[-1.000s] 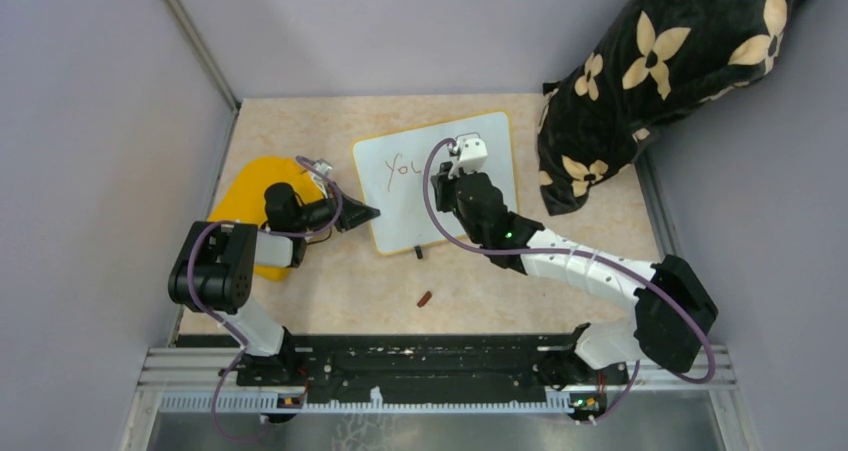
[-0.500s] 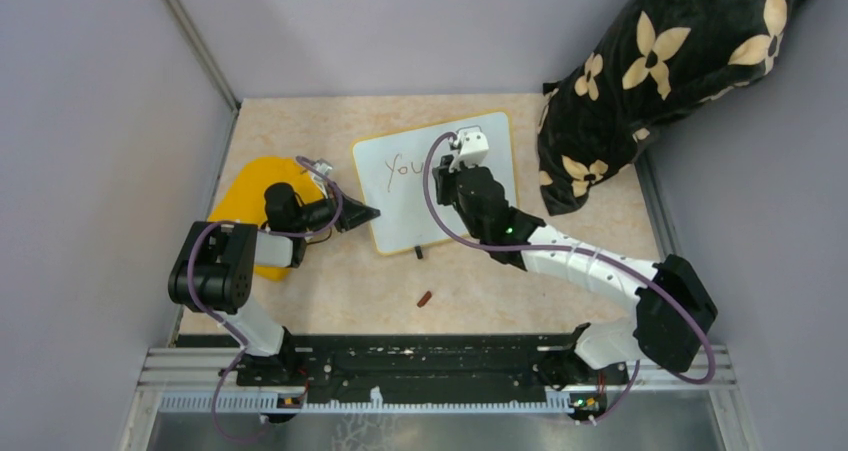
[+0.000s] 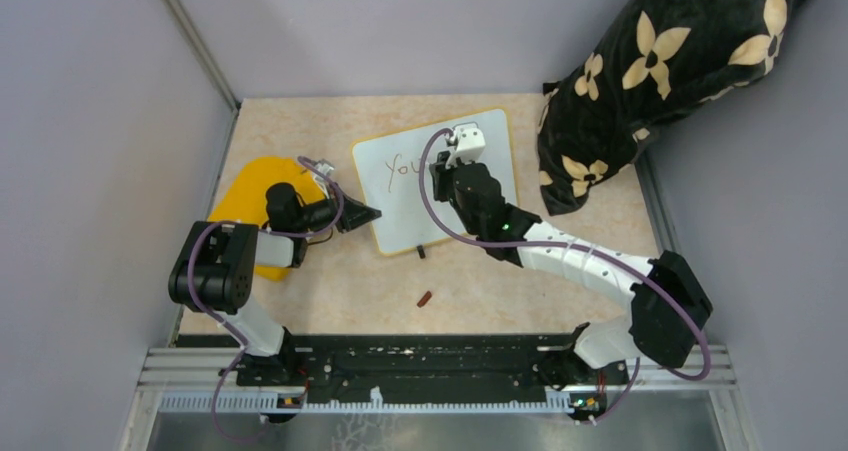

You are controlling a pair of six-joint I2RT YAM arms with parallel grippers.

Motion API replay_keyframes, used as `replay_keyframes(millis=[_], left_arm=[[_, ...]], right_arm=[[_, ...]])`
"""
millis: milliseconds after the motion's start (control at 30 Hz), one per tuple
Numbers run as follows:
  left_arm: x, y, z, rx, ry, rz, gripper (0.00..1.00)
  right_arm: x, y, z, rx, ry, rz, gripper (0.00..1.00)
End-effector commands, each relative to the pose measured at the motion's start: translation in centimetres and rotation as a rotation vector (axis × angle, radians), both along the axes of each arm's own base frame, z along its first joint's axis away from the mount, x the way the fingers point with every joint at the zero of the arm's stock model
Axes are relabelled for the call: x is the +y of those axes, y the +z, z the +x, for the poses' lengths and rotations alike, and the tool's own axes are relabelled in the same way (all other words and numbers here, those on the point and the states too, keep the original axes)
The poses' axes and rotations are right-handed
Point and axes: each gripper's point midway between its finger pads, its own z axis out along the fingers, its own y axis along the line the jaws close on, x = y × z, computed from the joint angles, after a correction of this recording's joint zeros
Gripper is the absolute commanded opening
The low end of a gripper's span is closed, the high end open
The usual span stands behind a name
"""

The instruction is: Write a sentence on the whiteboard

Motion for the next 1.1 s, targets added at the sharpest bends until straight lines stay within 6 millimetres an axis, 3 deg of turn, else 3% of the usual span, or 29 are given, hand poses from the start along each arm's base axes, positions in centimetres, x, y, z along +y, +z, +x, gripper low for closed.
replay_keyframes(millis=[0, 233, 467, 1067], left_arm=[[0.0, -0.4, 0.4, -0.008, 0.014, 0.026, 0.00], [0.1, -0.4, 0.4, -0.009, 0.017, 0.029, 0.00], [0.1, -0.4, 0.5, -0.010, 0.019, 0.032, 0.00], [0.1, -0.6, 0.5, -0.004, 0.019, 0.033, 0.00]], right_arm=[[-0.8, 3.3, -0.1, -0.053, -0.014, 0.057, 0.00], [-3.0, 4.8, -1.1, -0.076, -0.043, 0.084, 0.00], [-5.8, 4.0, 0.3, -0.055, -0.115, 0.102, 0.00], [-5.2, 3.0, 1.9, -0.050, -0.132, 0.101, 0.00]])
